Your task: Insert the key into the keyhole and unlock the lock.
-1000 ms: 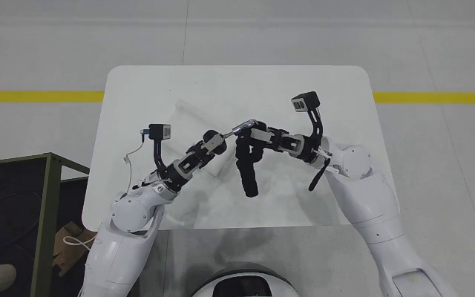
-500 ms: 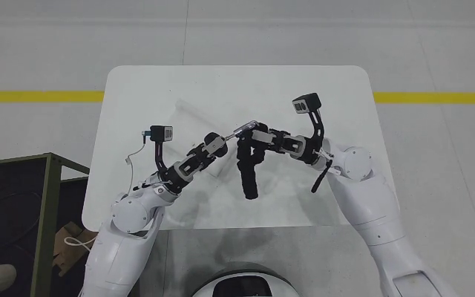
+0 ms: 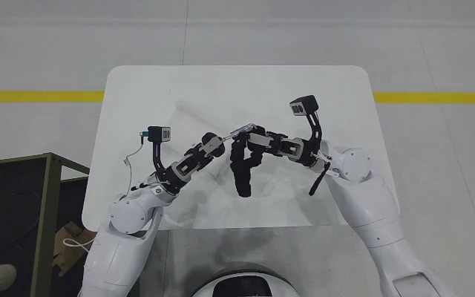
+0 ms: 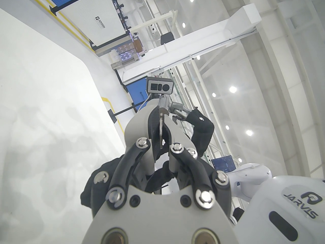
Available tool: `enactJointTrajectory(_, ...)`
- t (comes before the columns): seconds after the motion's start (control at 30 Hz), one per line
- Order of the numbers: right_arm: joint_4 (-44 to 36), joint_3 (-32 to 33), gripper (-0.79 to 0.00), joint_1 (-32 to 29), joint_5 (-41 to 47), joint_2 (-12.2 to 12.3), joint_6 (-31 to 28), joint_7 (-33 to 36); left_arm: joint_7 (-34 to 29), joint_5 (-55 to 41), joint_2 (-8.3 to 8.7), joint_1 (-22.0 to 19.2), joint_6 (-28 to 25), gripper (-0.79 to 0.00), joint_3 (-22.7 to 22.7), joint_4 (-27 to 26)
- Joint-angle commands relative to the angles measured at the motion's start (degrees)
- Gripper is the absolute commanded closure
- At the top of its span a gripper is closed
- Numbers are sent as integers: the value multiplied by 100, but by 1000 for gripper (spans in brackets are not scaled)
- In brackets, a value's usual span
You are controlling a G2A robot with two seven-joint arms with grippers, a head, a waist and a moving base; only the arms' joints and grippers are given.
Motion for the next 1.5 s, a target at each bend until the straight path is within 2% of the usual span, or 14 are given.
enactJointTrajectory(0.0, -15, 7, 0, -11, -7, 5, -3, 13, -47, -4, 5, 9, 4, 0, -5, 6)
enactJointTrajectory(0.37, -11, 12, 0, -30, 15, 31, 13, 119, -246, -100, 35, 20, 24, 0, -39, 18)
enactJointTrajectory(0.4, -5, 11, 0, -29, 10, 33, 25, 133, -254, -107, 37, 19, 38, -145, -44, 13)
enactJointTrajectory(0.43, -2, 11, 0, -28, 4, 36, 33, 140, -264, -120, 40, 20, 62, -437, -47, 7)
enactJointTrajectory(0.47, -6, 8, 0, -26, 5, 37, 37, 137, -268, -119, 42, 19, 86, -785, -50, 4)
enactJointTrajectory(0.83, 110, -47, 0, 5, 82, 24, 71, -52, -190, -216, 46, 6, 164, -785, -20, -13)
enactJointTrajectory(1.03, 384, -226, 0, 109, 503, -52, 245, -316, 113, -754, 7, -11, 344, -785, 97, -55)
enactJointTrajectory(1.27, 635, -185, 0, 186, 1066, -93, 324, -238, 105, -1486, -1, -72, 772, -785, -83, 137)
enactJointTrajectory(1.47, 633, -179, 0, 212, 1169, -101, 298, -140, 105, -1486, -1, -72, 772, -785, -83, 137)
